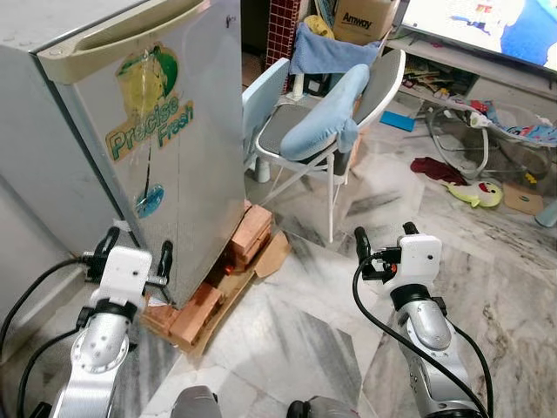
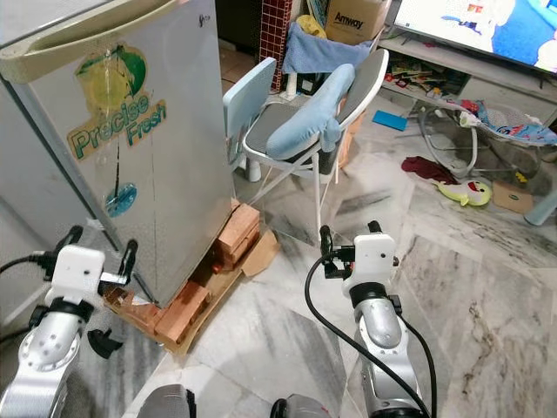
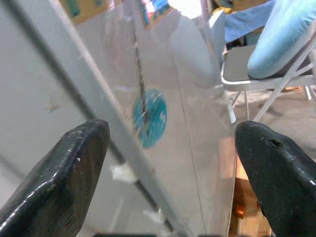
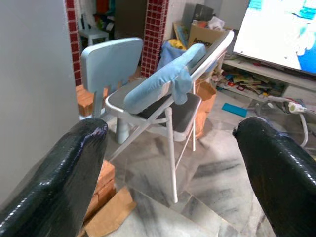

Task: Restocking fridge

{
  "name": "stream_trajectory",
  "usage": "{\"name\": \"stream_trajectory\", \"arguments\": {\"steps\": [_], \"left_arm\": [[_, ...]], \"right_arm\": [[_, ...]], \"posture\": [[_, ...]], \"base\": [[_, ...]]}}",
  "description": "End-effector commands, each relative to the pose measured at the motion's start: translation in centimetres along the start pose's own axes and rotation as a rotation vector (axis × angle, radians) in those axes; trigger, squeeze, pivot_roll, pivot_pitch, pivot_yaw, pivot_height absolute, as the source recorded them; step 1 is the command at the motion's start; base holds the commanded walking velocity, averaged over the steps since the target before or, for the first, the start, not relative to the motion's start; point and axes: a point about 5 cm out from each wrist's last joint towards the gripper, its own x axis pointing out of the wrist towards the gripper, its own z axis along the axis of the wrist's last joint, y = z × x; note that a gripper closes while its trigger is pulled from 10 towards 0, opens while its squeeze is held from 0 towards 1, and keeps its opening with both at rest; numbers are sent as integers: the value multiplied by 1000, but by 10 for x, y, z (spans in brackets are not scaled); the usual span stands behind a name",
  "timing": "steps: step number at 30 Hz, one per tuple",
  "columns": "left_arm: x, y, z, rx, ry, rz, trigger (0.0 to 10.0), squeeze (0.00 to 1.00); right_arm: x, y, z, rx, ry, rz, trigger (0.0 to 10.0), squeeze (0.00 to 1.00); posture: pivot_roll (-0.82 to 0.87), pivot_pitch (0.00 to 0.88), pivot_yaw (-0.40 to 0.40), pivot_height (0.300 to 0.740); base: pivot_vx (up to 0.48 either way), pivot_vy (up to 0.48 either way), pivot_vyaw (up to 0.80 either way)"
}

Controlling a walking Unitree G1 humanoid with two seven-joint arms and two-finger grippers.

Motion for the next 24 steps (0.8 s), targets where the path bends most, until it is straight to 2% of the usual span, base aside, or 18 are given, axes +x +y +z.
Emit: {"name": "stream_trajectory", "arguments": {"steps": [1, 8, 16, 20, 24], "left_arm": [[5, -5, 2, 14, -15, -32, 10000, 0], [29, -4, 11, 47, -59, -44, 10000, 0], [38, -13, 22, 56, -117, -58, 10000, 0], [33, -11, 14, 22, -83, -41, 10000, 0], [16, -5, 3, 9, -37, -23, 10000, 0]], "right_arm": [[3, -4, 1, 8, -9, -42, 10000, 0], [11, 4, 1, -6, -32, -42, 10000, 0], [27, 4, 9, -17, -74, -35, 10000, 0], [27, 1, 7, -9, -62, -35, 10000, 0], [15, -1, 1, 10, -20, -12, 10000, 0]], "posture": [[54, 0, -1, 740], [38, 0, 28, 740], [45, 0, 23, 740], [61, 0, -2, 740], [79, 19, -50, 740]], "base": [[0, 0, 0], [0, 0, 0], [0, 0, 0], [0, 0, 0], [0, 0, -127]]}}
